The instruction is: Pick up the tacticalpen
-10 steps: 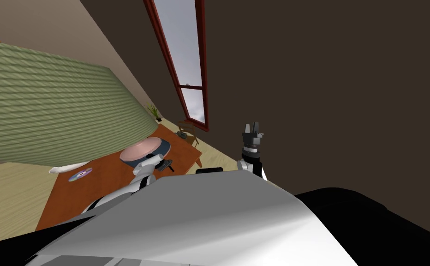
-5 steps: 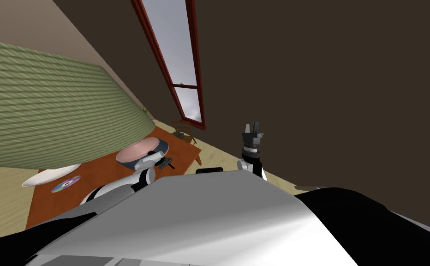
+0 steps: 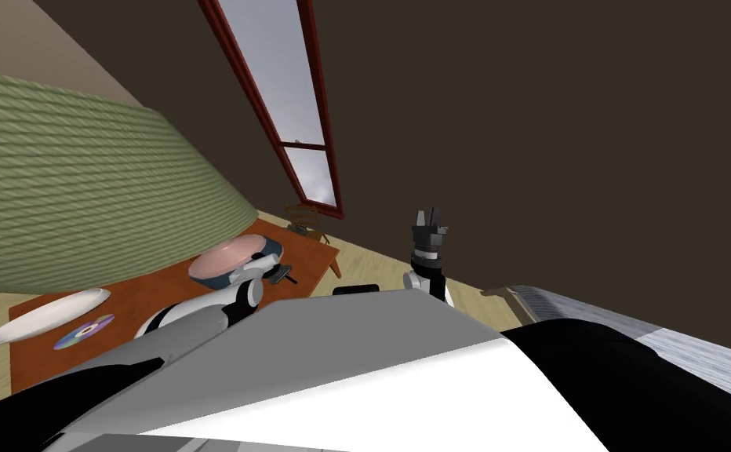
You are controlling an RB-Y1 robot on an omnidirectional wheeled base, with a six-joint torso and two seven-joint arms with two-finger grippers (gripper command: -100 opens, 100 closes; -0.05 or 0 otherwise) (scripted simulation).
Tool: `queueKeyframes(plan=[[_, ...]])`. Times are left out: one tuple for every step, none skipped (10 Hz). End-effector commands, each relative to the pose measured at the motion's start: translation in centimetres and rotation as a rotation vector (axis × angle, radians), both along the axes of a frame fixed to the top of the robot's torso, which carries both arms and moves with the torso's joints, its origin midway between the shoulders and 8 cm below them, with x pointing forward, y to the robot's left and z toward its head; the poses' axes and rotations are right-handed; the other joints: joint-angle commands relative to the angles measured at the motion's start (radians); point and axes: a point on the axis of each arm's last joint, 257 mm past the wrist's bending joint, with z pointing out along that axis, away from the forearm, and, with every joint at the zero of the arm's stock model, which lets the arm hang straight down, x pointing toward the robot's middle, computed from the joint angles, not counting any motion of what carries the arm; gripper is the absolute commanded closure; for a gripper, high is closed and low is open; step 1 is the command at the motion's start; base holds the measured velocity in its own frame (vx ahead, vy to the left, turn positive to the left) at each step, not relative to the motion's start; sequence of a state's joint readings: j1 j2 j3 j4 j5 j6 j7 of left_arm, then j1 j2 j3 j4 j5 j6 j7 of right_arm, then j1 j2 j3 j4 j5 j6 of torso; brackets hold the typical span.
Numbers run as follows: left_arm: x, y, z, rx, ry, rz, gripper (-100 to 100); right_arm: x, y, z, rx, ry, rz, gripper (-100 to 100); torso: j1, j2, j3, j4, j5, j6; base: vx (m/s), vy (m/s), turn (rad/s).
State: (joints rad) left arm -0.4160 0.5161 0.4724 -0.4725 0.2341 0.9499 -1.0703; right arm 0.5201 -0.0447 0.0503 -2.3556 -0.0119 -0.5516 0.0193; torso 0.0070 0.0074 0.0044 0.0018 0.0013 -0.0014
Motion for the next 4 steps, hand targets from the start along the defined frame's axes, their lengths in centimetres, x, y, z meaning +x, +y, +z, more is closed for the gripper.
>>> queueKeyframes(plan=[[-0.09, 0.09, 0.01, -0.003, 0.006, 0.025, 100, 0.0, 0.0, 0.0, 0.0, 0.0, 0.0, 0, 0.0, 0.0, 0.0, 0.0, 0.0, 0.0, -0.111, 0.025, -0.097], [0.73, 0.62, 0.71, 0.005, -0.005, 0.056, 100, 0.0, 0.0, -0.01, 0.0, 0.0, 0.0, 0, -0.001, -0.001, -0.001, -0.001, 0.0, -0.001, -0.114, 0.005, -0.21], [0.24, 0.5, 0.4, 0.002, 0.003, 0.037, 100, 0.0, 0.0, 0.0, 0.0, 0.0, 0.0, 0, -0.002, -0.002, -0.001, 0.0, 0.0, 0.0, -0.055, 0.006, -0.066], [0.38, 0.52, 0.46, 0.003, 0.0, 0.042, 0, 0.0, -0.01, -0.01, 0.0, 0.0, 0.0, 0, -0.002, -0.005, -0.003, -0.001, 0.0, -0.002, -0.009, 0.001, 0.009]])
